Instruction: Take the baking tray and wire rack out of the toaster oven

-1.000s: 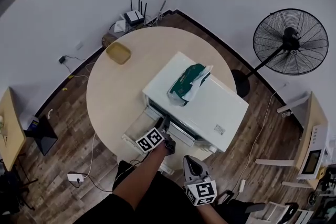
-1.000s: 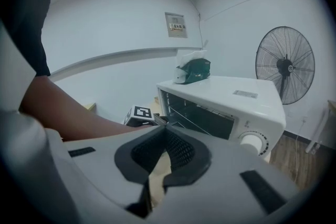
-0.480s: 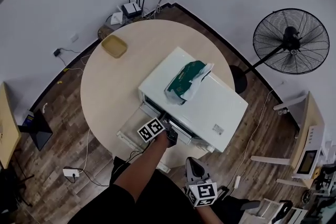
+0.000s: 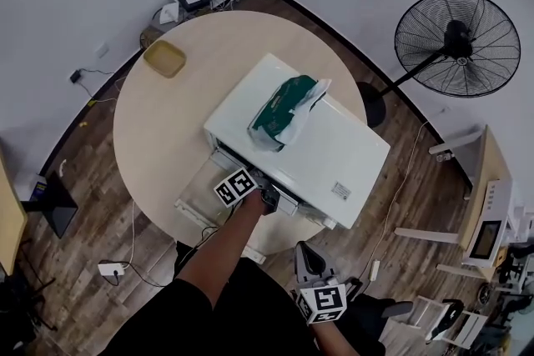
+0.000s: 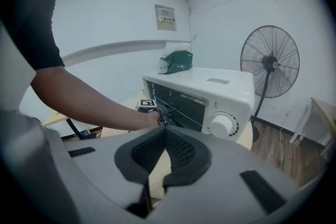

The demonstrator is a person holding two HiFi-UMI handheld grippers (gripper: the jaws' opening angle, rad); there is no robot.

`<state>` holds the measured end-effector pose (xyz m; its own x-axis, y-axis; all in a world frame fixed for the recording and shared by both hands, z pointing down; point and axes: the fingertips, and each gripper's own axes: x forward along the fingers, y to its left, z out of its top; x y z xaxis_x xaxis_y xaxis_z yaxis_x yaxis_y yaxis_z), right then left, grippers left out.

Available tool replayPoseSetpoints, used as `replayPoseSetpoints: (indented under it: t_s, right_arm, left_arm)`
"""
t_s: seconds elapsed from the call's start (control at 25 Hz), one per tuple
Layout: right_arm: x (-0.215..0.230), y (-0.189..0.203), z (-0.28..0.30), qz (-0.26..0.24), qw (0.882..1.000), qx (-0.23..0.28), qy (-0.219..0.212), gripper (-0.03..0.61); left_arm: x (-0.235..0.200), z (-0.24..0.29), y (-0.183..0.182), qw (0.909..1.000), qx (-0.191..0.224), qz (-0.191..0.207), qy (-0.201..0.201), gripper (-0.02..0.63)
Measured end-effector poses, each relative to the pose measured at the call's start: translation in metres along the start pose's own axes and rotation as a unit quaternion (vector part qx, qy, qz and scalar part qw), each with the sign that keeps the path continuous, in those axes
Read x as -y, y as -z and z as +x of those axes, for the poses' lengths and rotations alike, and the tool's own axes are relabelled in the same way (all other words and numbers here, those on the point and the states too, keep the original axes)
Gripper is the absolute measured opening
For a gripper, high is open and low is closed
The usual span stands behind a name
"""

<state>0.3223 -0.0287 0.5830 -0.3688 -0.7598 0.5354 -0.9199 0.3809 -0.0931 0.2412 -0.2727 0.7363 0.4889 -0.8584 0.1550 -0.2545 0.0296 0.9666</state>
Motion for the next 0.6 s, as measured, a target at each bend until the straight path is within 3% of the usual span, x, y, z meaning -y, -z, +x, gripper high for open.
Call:
replayPoseSetpoints:
  t_s: [0.28, 0.44, 0.6]
  right_arm:
    - [0.002, 0.012, -0.007, 0.007, 1.0, -0.009, 0.011, 0.0]
    - [0.005, 0.02, -0.011, 0.011, 1.0, -0.012, 0.017, 0.0]
    - [0.008, 0.025, -0.016, 0.014, 1.0, -0.013, 0.024, 0.0]
  left_arm:
    - [-0.011, 0.007, -0.004, 0.9975, 0.03, -0.063, -0.012, 0.108]
    - [-0.015, 0.009, -0.003, 0.9976, 0.028, -0.061, -0.02, 0.041]
    - [-0.016, 0.006, -0.001, 0.9968, 0.022, -0.074, -0.021, 0.034]
